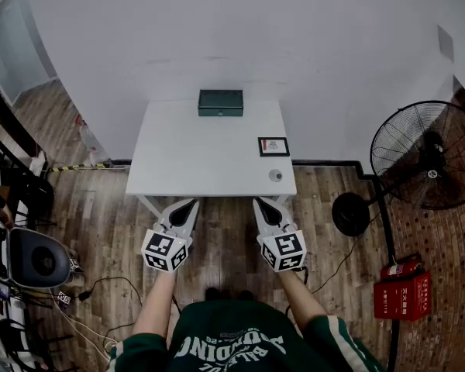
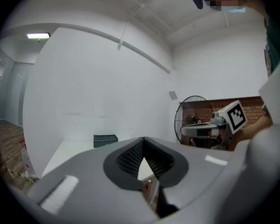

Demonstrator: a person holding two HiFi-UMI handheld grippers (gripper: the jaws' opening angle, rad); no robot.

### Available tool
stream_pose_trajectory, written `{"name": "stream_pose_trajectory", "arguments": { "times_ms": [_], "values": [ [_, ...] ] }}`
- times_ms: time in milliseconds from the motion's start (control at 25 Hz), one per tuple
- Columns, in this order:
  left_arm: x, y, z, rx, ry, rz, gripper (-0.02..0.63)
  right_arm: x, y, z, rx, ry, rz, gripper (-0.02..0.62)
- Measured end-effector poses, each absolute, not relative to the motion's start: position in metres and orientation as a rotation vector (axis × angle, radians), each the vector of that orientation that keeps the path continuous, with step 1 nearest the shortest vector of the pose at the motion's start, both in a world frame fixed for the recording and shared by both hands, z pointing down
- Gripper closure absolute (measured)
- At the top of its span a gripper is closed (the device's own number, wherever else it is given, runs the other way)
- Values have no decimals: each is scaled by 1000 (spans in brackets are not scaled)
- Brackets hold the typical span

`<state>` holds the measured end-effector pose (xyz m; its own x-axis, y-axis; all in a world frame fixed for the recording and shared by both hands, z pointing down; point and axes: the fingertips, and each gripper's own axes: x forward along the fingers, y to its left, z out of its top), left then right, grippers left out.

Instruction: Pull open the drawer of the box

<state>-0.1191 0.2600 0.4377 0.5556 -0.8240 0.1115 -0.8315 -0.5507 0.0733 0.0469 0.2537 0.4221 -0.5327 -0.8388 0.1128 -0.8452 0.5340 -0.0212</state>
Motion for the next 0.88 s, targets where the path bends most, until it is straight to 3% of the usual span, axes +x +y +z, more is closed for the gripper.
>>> {"name": "stream_pose_trajectory", "arguments": {
  "times_ms": [880],
  "values": [
    [-181, 233, 454, 2715, -1381, 132, 555, -5, 234, 446, 1512, -2613, 124, 594]
  ]
}}
